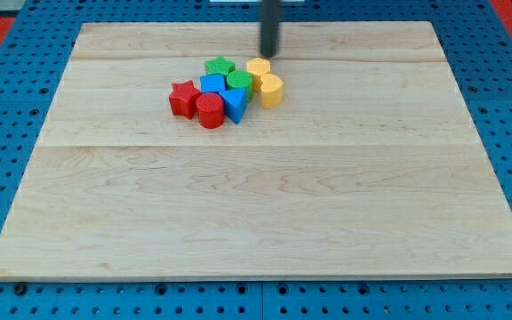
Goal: Push the yellow hexagon and yellow heart towards the bottom center of the board
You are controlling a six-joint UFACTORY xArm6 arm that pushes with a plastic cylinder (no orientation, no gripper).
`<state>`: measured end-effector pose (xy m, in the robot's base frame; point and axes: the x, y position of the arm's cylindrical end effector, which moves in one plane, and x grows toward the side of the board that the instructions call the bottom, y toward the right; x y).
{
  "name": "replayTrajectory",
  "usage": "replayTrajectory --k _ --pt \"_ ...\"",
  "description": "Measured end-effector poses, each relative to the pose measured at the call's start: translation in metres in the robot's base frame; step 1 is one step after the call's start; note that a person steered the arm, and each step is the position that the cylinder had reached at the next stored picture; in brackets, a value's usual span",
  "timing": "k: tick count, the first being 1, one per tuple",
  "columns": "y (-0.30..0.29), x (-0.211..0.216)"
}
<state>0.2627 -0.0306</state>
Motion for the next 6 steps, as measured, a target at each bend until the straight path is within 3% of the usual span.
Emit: replayTrajectory --k 1,2,3,6 --pt "-0.002 0.01" --pt "0.058 0.037" --pt "0.049 0.091" --pt "0.095 0.165"
